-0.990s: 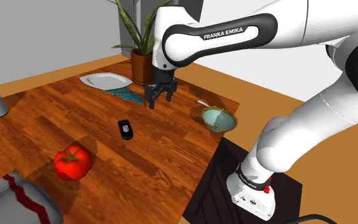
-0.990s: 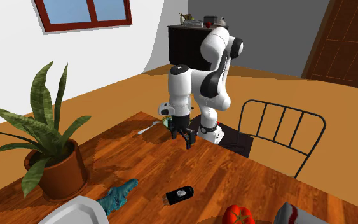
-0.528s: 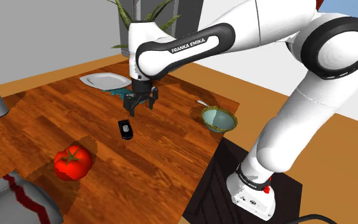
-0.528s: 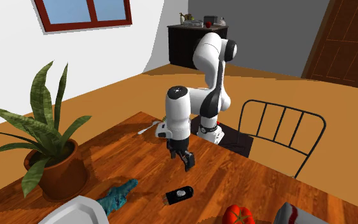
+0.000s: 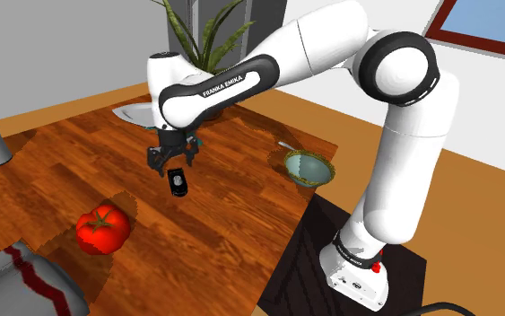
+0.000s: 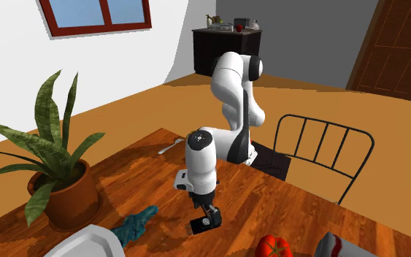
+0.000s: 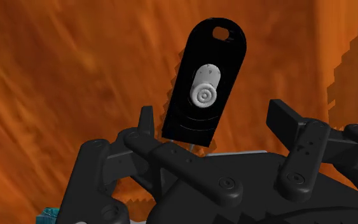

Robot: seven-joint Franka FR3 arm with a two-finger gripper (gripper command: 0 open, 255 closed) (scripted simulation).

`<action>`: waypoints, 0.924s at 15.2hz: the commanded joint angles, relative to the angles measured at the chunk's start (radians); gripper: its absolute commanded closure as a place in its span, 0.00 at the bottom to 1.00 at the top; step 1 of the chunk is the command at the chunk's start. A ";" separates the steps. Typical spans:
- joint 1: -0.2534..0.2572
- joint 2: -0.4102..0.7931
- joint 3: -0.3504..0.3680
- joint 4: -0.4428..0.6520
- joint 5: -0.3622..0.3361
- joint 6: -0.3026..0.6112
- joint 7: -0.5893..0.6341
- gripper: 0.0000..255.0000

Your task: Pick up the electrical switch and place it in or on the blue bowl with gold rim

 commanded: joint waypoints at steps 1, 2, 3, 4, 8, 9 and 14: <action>0.005 0.024 -0.002 0.005 -0.009 0.017 0.011 0.00; 0.006 0.031 -0.003 -0.001 -0.012 0.029 0.013 0.00; 0.007 0.037 -0.004 -0.006 -0.015 0.041 0.014 0.00; 0.008 0.043 -0.005 -0.012 -0.017 0.053 0.016 0.00; 0.010 0.061 -0.008 -0.025 -0.025 0.082 0.021 0.00; 0.010 0.061 -0.008 -0.025 -0.025 0.082 0.021 0.00; 0.010 0.061 -0.008 -0.025 -0.025 0.082 0.021 0.00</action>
